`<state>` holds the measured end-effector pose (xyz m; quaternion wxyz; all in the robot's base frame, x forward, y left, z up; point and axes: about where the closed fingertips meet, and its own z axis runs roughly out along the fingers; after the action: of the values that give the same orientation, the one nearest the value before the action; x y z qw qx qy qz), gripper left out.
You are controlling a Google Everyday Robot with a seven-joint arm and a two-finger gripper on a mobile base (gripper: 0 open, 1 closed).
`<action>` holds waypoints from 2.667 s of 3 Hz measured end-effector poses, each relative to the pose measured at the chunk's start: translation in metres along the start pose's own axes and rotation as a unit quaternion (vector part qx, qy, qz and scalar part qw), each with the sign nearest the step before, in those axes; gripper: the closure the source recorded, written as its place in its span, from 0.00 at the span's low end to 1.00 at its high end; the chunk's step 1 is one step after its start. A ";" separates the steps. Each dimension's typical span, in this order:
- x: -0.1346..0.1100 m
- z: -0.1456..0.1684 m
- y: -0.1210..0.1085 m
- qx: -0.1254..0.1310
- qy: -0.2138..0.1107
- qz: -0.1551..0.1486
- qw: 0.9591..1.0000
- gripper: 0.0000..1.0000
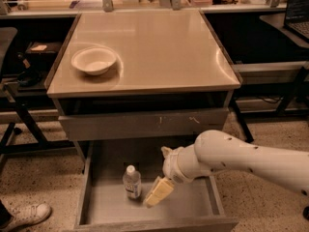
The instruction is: Pick blue plastic bottle from middle drawer and place on counter
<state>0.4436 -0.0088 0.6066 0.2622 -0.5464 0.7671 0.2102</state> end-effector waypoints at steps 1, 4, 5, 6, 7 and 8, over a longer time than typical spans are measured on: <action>-0.005 0.050 0.003 -0.018 -0.037 0.005 0.999 0.00; -0.015 0.109 0.002 -0.044 -0.072 0.002 0.996 0.00; -0.009 0.117 -0.003 -0.045 -0.084 0.008 0.995 0.00; -0.005 0.126 -0.011 -0.047 -0.090 0.008 0.995 0.00; -0.003 0.134 -0.017 -0.049 -0.096 0.007 0.994 0.00; -0.002 0.143 -0.021 -0.051 -0.102 0.008 0.993 0.00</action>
Offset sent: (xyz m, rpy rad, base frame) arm 0.0200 0.0854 -0.0923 0.1942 0.0266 0.0118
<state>0.4888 0.0736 0.4963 0.3092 -0.5284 0.7292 0.3057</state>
